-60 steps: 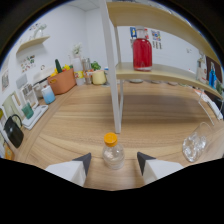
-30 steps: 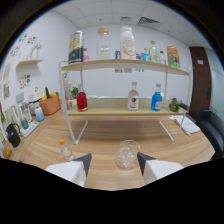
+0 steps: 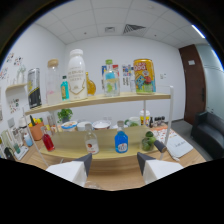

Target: Make me a cup of Mount Fuji.

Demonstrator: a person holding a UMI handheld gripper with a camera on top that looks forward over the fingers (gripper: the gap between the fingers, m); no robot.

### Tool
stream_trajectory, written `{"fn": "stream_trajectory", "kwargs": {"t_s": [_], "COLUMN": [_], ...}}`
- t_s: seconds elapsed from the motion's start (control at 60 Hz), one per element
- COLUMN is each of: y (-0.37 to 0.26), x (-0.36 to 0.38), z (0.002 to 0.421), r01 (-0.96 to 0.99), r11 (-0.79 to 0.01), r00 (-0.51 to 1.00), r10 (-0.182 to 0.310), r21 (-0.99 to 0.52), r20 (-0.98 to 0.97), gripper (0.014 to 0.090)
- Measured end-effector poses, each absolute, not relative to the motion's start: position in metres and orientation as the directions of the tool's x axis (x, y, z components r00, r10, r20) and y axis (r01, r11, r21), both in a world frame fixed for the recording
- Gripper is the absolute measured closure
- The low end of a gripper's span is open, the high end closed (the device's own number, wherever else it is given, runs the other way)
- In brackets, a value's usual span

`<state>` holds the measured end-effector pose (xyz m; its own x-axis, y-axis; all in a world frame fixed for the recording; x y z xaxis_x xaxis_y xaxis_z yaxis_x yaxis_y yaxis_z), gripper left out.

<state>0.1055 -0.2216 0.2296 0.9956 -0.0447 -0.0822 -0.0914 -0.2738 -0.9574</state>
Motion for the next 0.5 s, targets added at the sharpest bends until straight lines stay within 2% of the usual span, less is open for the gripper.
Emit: {"fn": "stream_trajectory", "kwargs": {"t_s": [0.233, 0.317, 0.433, 0.5], "y": [-0.144, -0.126, -0.112, -0.109], "x": [0.129, 0.132, 0.133, 0.13], "z": [0.217, 0.205, 0.191, 0.188], "r01": [-0.066, -0.05, -0.035, -0.036], "r11": [-0.28, -0.301, -0.329, -0.34], "r00": [0.998, 0.999, 0.999, 0.999], "r10": [-0.02, -0.016, -0.007, 0.009], "r21": [-0.958, -0.952, -0.944, -0.94], "r20": [-0.063, -0.048, -0.034, -0.041], "gripper": [0.034, 0.0415, 0.0575, 0.0641]}}
